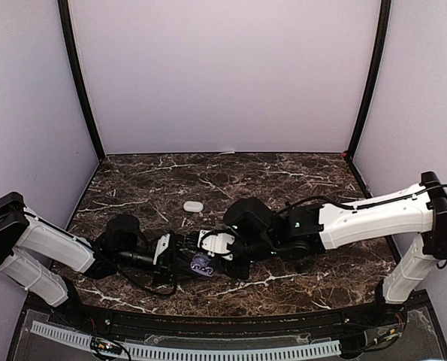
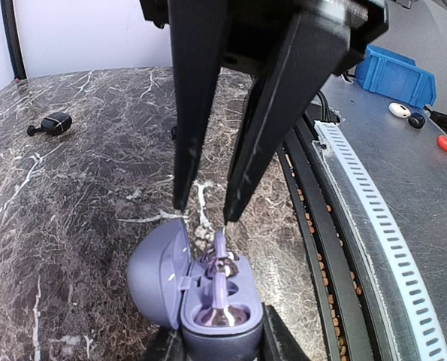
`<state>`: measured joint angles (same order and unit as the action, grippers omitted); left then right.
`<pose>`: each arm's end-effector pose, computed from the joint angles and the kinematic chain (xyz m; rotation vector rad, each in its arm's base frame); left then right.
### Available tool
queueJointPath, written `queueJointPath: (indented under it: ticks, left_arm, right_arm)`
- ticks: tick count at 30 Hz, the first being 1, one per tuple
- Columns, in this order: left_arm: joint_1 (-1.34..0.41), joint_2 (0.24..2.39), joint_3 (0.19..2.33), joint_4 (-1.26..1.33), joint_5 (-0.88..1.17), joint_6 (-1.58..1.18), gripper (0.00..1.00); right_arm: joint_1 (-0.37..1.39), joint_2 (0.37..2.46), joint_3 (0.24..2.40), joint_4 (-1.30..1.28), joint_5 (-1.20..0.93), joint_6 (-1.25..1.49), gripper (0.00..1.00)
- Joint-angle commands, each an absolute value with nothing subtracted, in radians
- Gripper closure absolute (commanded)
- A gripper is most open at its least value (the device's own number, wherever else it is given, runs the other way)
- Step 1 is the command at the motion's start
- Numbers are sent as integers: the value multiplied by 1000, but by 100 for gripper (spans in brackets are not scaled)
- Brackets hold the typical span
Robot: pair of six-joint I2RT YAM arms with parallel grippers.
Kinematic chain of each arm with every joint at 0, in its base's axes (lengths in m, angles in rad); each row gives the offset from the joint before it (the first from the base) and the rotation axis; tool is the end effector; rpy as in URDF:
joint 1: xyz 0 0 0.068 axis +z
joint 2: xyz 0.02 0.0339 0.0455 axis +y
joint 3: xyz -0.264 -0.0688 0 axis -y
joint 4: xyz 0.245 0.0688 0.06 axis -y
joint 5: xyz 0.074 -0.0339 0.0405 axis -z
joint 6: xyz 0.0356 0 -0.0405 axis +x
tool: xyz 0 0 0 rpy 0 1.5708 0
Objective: Insert the wireless bluetooth earbuds into the charging case
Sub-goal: Insert the right earbud into the right side groove of the charging case.
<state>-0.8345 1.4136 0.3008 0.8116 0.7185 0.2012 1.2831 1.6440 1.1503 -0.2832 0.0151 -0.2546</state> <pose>0.1418 -0.1914 0.1511 1.3771 1.3708 -1.0978 0.1031 0.3466 0.2367 -1.6635 1.7304 0.4792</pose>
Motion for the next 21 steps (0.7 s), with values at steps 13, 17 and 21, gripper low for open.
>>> queueJointPath:
  ticks: [13,17,21]
  left_arm:
    - [-842,1379,269,942,642,177,96]
    - [-845,1377,270,936,623,178,96]
    - [-845,1373,268,929,620,184,96]
  right_arm:
    - [1287,1475,874,98,254,601,42]
    - [1299,1521,886,72,299,740,34]
    - [1304,1557,891,98,300,762,33]
